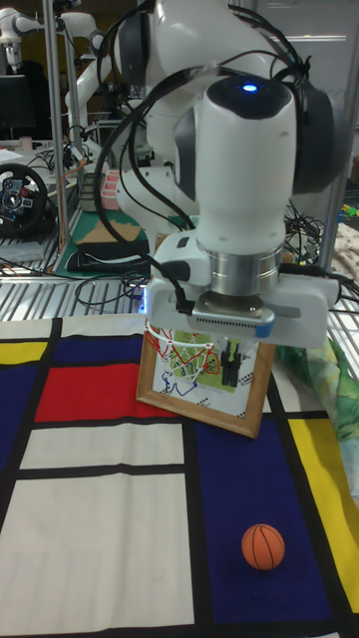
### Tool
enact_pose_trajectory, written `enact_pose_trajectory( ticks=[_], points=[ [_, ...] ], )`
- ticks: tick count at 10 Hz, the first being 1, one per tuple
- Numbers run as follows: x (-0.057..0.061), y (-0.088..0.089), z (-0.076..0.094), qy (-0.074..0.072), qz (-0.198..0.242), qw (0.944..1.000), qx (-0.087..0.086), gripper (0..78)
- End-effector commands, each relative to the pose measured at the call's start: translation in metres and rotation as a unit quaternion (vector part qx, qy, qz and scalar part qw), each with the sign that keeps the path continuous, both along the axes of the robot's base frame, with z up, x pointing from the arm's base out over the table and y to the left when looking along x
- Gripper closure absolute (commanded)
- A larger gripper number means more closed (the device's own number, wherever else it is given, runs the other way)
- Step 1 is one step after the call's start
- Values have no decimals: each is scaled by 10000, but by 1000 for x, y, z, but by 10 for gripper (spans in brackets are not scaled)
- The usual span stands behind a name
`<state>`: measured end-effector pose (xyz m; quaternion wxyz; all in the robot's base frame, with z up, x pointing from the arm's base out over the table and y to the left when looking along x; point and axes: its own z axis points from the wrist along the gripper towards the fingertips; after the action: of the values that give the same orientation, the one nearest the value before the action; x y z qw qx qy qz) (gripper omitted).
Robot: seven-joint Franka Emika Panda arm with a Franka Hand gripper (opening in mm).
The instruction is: Grab a basketball, release it and shoot it into the basket
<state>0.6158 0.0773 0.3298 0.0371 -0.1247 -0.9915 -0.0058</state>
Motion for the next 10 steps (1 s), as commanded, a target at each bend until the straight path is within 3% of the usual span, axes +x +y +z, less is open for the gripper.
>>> enact_pose_trajectory(
  ticks=[1,8,10],
  points=[
    [0,0,2,31,-66,9998,170,776],
    [0,0,2,-98,-267,9992,264,776],
    [2,12,-18,-246,-382,9986,272,776]
  ],
)
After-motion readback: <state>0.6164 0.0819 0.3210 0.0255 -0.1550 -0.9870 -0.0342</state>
